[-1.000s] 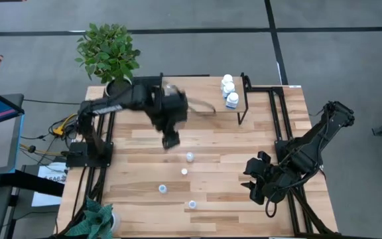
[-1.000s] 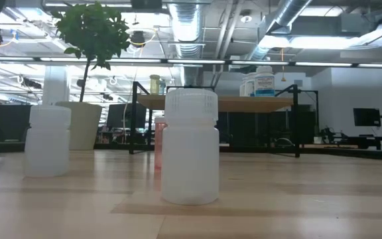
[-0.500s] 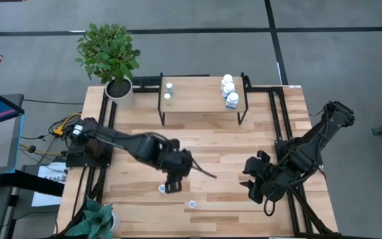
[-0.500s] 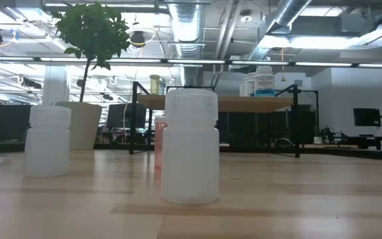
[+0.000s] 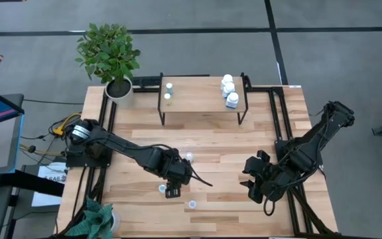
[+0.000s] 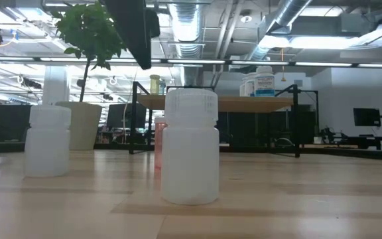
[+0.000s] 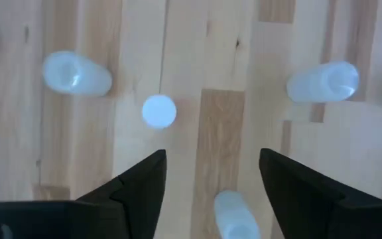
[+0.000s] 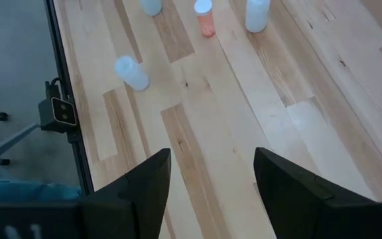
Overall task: Pick and place medicine bottles onto shelf by color
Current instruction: Put the pink pill bottle on the shelf
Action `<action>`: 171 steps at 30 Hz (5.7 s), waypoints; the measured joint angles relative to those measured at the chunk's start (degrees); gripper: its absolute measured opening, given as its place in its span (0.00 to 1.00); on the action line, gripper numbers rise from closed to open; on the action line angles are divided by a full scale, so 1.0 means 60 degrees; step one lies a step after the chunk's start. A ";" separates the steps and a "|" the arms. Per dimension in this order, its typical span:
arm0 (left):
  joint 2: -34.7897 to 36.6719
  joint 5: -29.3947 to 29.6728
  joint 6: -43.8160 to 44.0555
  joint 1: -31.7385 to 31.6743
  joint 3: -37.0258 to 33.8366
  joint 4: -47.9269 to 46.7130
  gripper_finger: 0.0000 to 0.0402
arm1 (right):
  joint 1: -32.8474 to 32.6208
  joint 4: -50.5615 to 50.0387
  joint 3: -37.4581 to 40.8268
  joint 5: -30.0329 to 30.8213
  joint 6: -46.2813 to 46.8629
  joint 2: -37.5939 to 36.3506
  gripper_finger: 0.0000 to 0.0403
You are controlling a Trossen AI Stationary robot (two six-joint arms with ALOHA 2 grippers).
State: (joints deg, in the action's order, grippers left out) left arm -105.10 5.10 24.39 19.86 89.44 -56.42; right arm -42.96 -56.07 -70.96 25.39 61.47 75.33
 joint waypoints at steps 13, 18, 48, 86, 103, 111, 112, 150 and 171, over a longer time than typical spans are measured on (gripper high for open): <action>-0.0003 0.1448 -0.0290 -0.0158 -0.1360 0.1241 0.70 | 0.0000 0.0007 0.0002 -0.0003 0.0004 0.0000 0.59; -0.0003 0.1120 -0.0420 -0.0400 -0.1685 0.1472 0.70 | 0.0000 0.0009 0.0002 -0.0005 0.0004 0.0000 0.59; -0.0978 0.0483 -0.1784 -0.0816 -0.2060 0.3098 0.70 | 0.0000 0.0203 0.0000 -0.0016 0.0026 -0.0004 0.59; -0.0120 -0.1060 -0.1526 -0.2007 0.0588 0.0374 0.22 | 0.0000 0.0215 0.0000 -0.0012 0.0000 -0.0004 0.59; -0.0105 -0.0725 -0.4267 -0.5559 0.4377 -0.1820 0.22 | 0.0000 0.0215 0.0000 -0.0001 0.0000 -0.0004 0.59; -0.0116 -0.0372 -0.4500 -0.7258 0.4519 -0.1705 0.22 | -0.0003 0.0211 0.0000 0.0010 -0.0005 -0.0004 0.59; -0.0116 -0.0368 -0.4500 -0.7433 0.4519 -0.1684 0.22 | 0.0000 0.0211 0.0000 0.0014 -0.0008 -0.0004 0.59; -0.1118 0.0403 -0.4018 -0.9696 0.4137 -0.0942 0.22 | 0.0186 0.0182 0.0000 0.0032 -0.0007 0.0000 0.59; -0.1103 0.0342 -0.3232 -0.9941 0.4049 -0.1269 0.22 | 0.0186 0.0182 0.0000 0.0032 -0.0001 0.0000 0.59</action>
State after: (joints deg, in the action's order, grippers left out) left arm -111.72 7.15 4.99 -39.79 113.73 -64.03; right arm -41.85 -54.98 -70.96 25.58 61.47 75.33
